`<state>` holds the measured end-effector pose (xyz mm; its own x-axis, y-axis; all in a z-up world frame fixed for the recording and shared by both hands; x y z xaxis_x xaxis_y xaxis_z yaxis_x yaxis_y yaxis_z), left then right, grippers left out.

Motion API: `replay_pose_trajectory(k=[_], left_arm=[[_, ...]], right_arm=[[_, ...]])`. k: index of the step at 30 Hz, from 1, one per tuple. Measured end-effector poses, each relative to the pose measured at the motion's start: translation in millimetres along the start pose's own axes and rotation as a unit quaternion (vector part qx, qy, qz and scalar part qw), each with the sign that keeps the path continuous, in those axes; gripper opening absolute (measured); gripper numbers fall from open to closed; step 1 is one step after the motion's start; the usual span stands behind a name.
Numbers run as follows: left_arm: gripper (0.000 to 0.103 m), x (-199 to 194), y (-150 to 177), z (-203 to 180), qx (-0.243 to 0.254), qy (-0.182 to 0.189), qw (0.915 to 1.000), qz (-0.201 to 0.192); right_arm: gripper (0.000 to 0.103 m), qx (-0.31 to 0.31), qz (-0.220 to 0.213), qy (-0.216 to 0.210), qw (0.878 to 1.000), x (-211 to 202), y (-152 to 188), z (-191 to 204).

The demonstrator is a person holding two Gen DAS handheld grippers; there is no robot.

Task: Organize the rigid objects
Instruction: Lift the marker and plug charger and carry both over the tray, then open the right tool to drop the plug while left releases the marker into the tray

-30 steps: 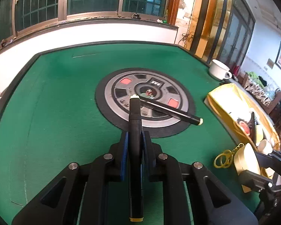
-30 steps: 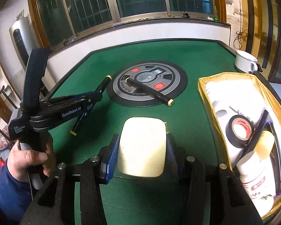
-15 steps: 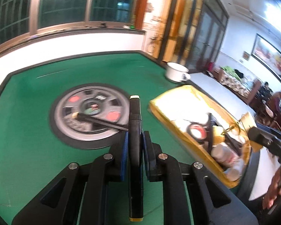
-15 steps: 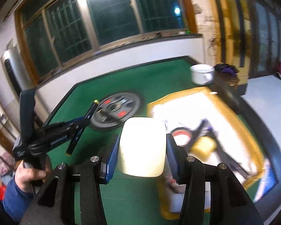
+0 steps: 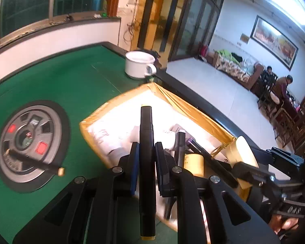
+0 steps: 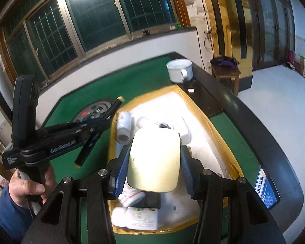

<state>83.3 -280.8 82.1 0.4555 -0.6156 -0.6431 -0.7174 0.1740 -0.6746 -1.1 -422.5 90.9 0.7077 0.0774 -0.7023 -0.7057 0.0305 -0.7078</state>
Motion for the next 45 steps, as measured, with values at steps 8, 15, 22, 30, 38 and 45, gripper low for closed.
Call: replay_pose_trajectory(k=[8, 15, 22, 30, 38, 45], left_arm=[[0.012, 42.0, -16.0, -9.2, 0.017, -0.005, 0.999, 0.041], [0.012, 61.0, -24.2, -13.3, 0.024, -0.013, 0.9977, 0.062], [0.013, 61.2, -15.8, -21.8, 0.041, -0.022, 0.9971, 0.06], [0.013, 63.1, -13.5, -29.8, 0.056, -0.028, 0.9959, 0.066], [0.013, 56.8, -12.6, -37.3, 0.062, -0.036, 0.9952, 0.066], [0.013, 48.8, -10.3, -40.3, 0.06, -0.031, 0.9956, 0.065]], right_arm=[[0.043, -0.024, 0.041, 0.035, 0.998, 28.0, 0.4, -13.7], [0.043, -0.027, 0.057, 0.04, 0.997, 42.6, -1.0, -17.7], [0.044, -0.022, 0.065, 0.045, 0.997, 50.0, 1.7, -20.9], [0.044, -0.018, 0.073, 0.05, 0.996, 54.2, 3.5, -24.6], [0.045, -0.014, 0.076, 0.052, 0.996, 50.6, 7.3, -25.7], [0.053, -0.018, 0.062, 0.06, 0.996, 38.7, 7.5, -24.5]])
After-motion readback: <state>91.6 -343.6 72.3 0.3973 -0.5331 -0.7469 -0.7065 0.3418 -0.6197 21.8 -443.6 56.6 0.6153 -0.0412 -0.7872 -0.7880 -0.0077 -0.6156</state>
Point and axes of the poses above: each gripper's, at about its wrist camera, not at the fingertips, and x roughly the way its jaws point, z to its left, y to its underside, the point moved 3 cm from there along x, roughly the way its jaws point, and after that the axes turned 14 degrees about y, right-handed, at the moved point
